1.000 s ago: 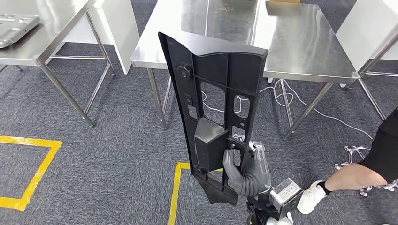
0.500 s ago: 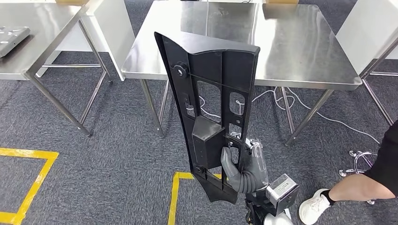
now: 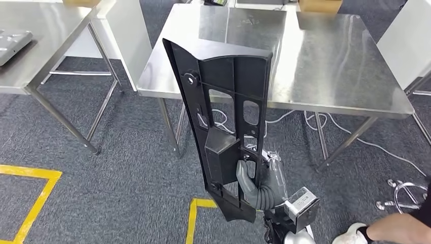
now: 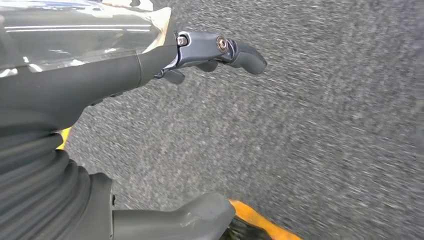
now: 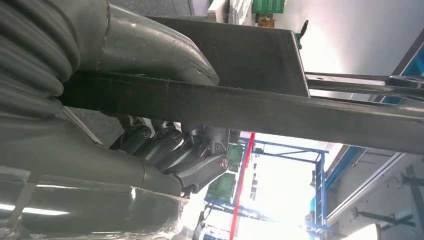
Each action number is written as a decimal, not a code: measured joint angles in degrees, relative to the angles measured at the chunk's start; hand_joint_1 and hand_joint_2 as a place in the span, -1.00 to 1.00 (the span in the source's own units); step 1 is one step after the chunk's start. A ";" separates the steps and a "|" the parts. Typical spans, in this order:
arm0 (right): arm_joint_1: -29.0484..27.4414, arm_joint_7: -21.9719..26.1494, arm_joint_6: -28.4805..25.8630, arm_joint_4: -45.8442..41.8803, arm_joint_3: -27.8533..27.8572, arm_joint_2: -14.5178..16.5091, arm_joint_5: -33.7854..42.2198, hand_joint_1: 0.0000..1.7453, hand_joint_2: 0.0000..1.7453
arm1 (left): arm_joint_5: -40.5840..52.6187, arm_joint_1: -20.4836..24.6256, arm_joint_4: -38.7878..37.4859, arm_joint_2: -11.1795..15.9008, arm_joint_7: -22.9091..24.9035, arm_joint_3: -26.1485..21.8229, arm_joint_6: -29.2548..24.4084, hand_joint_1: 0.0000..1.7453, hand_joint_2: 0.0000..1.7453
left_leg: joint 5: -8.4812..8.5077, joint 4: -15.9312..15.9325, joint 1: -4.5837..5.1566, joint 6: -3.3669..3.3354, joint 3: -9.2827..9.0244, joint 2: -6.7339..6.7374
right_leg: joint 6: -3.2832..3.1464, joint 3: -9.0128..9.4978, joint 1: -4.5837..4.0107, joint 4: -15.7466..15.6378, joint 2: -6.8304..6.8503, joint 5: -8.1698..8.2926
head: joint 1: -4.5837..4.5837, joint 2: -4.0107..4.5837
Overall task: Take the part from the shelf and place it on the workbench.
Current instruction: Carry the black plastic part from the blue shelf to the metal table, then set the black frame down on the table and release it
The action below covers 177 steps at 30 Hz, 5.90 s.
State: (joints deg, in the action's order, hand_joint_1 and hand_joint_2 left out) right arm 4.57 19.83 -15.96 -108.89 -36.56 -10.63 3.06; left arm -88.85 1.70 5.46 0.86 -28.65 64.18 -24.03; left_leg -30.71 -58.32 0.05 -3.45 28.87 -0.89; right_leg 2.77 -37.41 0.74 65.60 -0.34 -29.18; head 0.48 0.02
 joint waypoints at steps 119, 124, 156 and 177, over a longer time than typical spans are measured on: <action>41.75 -26.21 2.80 51.75 14.41 12.79 -91.23 1.00 1.00 | -0.22 1.43 -2.71 -2.46 0.80 -12.64 0.60 -1.00 1.00 | 6.07 -0.97 -0.58 1.45 8.02 0.09 | 0.57 7.18 0.53 -9.24 0.44 1.02 | -1.18 0.00; 42.08 -26.44 3.62 52.16 13.57 13.06 -91.37 1.00 1.00 | -0.22 1.43 -2.71 -2.36 0.80 -12.64 1.20 -1.00 1.00 | 6.07 -0.97 -0.58 1.45 8.02 0.09 | 0.57 7.18 0.53 -9.24 0.44 1.02 | -1.19 0.00; 46.78 -29.33 4.96 63.41 15.39 14.97 -92.40 1.00 1.00 | -0.22 2.11 -2.70 -1.93 1.11 -9.92 2.52 -1.00 1.00 | 6.07 -0.98 -0.59 1.46 8.05 0.15 | 0.57 7.09 0.52 -9.24 0.43 1.02 | -1.18 0.00; 39.95 -26.76 -1.80 68.83 24.26 15.31 -85.91 1.00 1.00 | -0.13 2.19 -2.56 -1.85 2.46 -8.69 1.92 -1.00 1.00 | 6.06 -0.98 -0.60 1.46 8.07 0.17 | 0.57 7.05 0.52 -9.24 0.43 1.02 | -1.19 0.00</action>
State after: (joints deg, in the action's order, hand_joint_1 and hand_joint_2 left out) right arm 44.52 -6.93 -17.76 -40.06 -12.30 4.68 -82.85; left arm -88.98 3.89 2.90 -0.99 -26.19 55.49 -22.11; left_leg -24.65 -59.29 -0.55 -1.99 36.94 -0.72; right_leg 3.34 -30.36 1.26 56.36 0.10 -28.16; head -0.70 0.02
